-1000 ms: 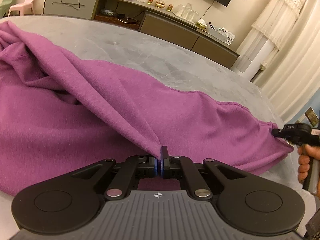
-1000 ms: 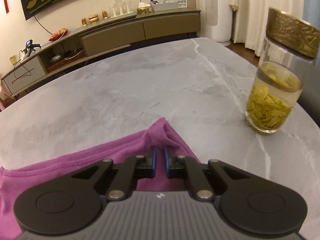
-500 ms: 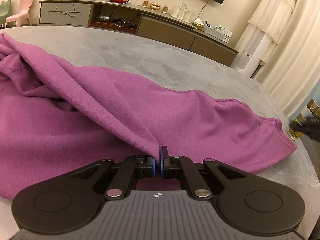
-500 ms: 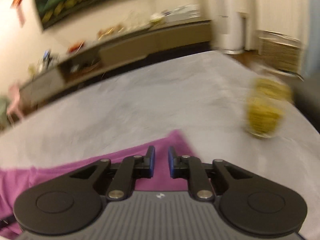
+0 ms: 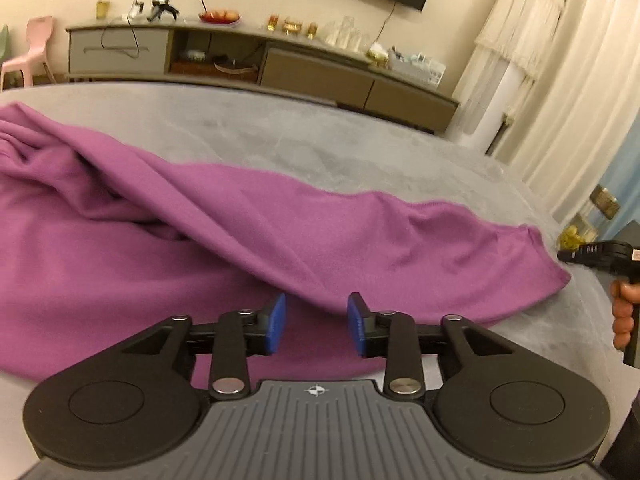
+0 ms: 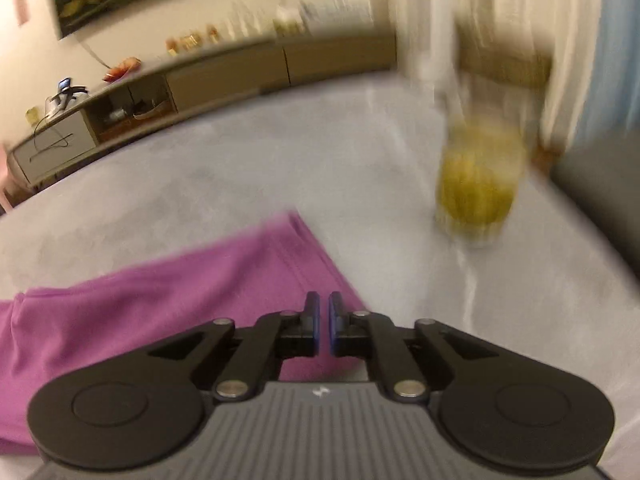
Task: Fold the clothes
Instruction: 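Open both grippers to release the sleeve and sweater side, then move both grippers to the ribbed sweater hem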
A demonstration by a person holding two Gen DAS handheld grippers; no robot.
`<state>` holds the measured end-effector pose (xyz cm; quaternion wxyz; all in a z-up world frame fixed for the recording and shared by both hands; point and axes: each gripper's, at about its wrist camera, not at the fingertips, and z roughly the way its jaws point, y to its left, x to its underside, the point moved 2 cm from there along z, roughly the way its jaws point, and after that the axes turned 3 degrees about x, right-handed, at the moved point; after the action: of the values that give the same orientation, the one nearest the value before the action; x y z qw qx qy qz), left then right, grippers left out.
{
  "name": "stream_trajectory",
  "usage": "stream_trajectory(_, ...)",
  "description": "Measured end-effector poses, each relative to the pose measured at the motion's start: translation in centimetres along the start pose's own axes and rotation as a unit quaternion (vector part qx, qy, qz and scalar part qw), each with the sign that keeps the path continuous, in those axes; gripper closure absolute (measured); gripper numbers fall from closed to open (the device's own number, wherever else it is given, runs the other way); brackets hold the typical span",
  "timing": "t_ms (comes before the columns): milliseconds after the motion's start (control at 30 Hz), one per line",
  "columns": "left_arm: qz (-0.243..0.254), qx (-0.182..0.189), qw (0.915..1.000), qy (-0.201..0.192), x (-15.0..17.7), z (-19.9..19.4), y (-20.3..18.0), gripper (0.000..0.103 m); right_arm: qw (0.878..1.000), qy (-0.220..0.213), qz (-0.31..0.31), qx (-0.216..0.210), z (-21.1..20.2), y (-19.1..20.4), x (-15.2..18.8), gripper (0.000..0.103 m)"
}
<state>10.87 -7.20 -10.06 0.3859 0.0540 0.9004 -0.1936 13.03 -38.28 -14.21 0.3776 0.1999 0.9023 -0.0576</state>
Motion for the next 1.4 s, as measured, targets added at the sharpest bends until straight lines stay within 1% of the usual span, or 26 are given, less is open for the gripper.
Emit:
stream_trajectory(33,-0.001,-0.002,1.0,-0.005,0.0,-0.9,0.6,0.063,1.0,-0.024,-0.019,-0.007,-1.2,1.2,-0.3,0.092)
stream_trajectory(100,-0.017,-0.019,0.9996,-0.014,-0.3,-2.3,2.9,0.063,0.998,-0.031,-0.031,-0.05,-2.1,3.5,-0.4,0.09)
stream_trajectory(167,-0.04,-0.052,0.9976,-0.023,-1.1,-3.4,5.8,0.063,0.994,-0.002,-0.048,-0.1,-1.9,6.1,0.0,0.09)
stream_trajectory(233,-0.072,-0.083,0.9933,-0.036,-2.3,-4.5,9.4,0.063,0.989,0.025,-0.072,-0.124,-1.1,8.5,0.6,0.09)
stream_trajectory(267,-0.088,-0.098,0.9903,-0.042,-3.0,-5.0,11.4,0.063,0.988,0.035,-0.087,-0.126,-0.8,9.5,0.8,0.091)
stream_trajectory(333,-0.121,-0.126,0.9838,-0.038,-4.5,-5.0,15.7,0.063,0.987,0.056,-0.114,-0.104,0.1,10.6,1.4,0.091)
stream_trajectory(367,-0.14,-0.149,0.9782,-0.036,-5.1,-5.0,18.2,0.063,0.986,0.066,-0.126,-0.084,0.4,10.7,1.7,0.092)
stream_trajectory(433,-0.181,-0.188,0.9648,-0.033,-6.0,-5.1,23.2,0.063,0.986,0.059,-0.148,-0.057,0.7,10.3,1.8,0.091)
stream_trajectory(467,-0.204,-0.205,0.9566,-0.03,-6.2,-5.2,25.7,0.063,0.987,0.061,-0.145,-0.043,0.7,10.0,1.5,0.091)
stream_trajectory(533,-0.262,-0.234,0.9356,-0.034,-6.3,-5.8,30.3,0.063,0.987,0.063,-0.145,-0.016,0.7,9.4,1.3,0.09)
stream_trajectory(567,-0.28,-0.242,0.928,-0.039,-6.4,-6.2,32.2,0.063,0.987,0.061,-0.15,0.002,0.7,9.2,1.3,0.087)
stream_trajectory(633,-0.31,-0.262,0.9121,-0.057,-6.6,-7.3,35.5,0.063,0.985,0.063,-0.156,0.029,0.8,9.1,1.2,0.087)
stream_trajectory(700,-0.342,-0.259,0.9002,-0.076,-6.7,-8.6,37.8,0.063,0.981,0.067,-0.168,0.067,1.3,9.4,1.3,0.086)
stream_trajectory(733,-0.357,-0.239,0.8992,-0.085,-6.5,-9.0,38.6,0.063,0.979,0.066,-0.169,0.089,1.2,9.5,1.1,0.086)
stream_trajectory(800,-0.368,-0.186,0.9069,-0.087,-6.4,-9.2,39.6,0.063,0.981,0.029,-0.163,0.099,-0.8,11.1,0.1,0.084)
stream_trajectory(833,-0.364,-0.173,0.9115,-0.084,-6.6,-9.0,39.9,0.063,0.984,0.008,-0.165,0.072,-2.6,13.3,-0.6,0.084)
stream_trajectory(900,-0.364,-0.168,0.9122,-0.086,-7.0,-8.9,40.9,0.063,0.985,-0.033,-0.171,0.012,-6.4,18.1,-2.1,0.08)
stream_trajectory(933,-0.366,-0.165,0.9115,-0.088,-7.0,-8.9,41.4,0.063,0.981,-0.043,-0.189,-0.023,-8.2,21.5,-2.6,0.073)
stream_trajectory(967,-0.377,-0.159,0.9076,-0.095,-6.9,-9.1,42.0,0.065,0.975,-0.045,-0.209,-0.065,-9.8,25.3,-3.0,0.068)
stream_trajectory(1033,-0.388,-0.158,0.9021,-0.105,-6.7,-9.7,42.7,0.065,0.96,-0.039,-0.235,-0.147,-11.7,32.9,-3.5,0.064)
stream_trajectory(1167,-0.375,-0.149,0.9064,-0.125,-6.8,-11.4,43.3,0.058,0.919,-0.016,-0.287,-0.269,-12.9,49.2,-3.9,0.044)
stream_trajectory(1200,-0.375,-0.144,0.9069,-0.128,-6.8,-11.6,43.5,0.058,0.909,-0.006,-0.303,-0.286,-12.4,53.2,-3.9,0.042)
stream_trajectory(1267,-0.38,-0.143,0.9048,-0.128,-6.5,-11.8,44.2,0.058,0.897,0.012,-0.328,-0.297,-10.6,60.1,-3.7,0.034)
stream_trajectory(1300,-0.384,-0.14,0.9036,-0.128,-6.3,-11.9,44.6,0.058,0.891,0.026,-0.341,-0.298,-9.2,63.1,-3.5,0.033)
stream_trajectory(1333,-0.39,-0.129,0.9028,-0.128,-6.2,-11.9,45.0,0.058,0.887,0.035,-0.358,-0.291,-7.7,65.6,-3.1,0.033)
stream_trajectory(1400,-0.397,-0.107,0.9023,-0.129,-6.3,-11.9,45.5,0.058,0.883,0.046,-0.386,-0.262,-5.0,69.5,-2.0,0.032)
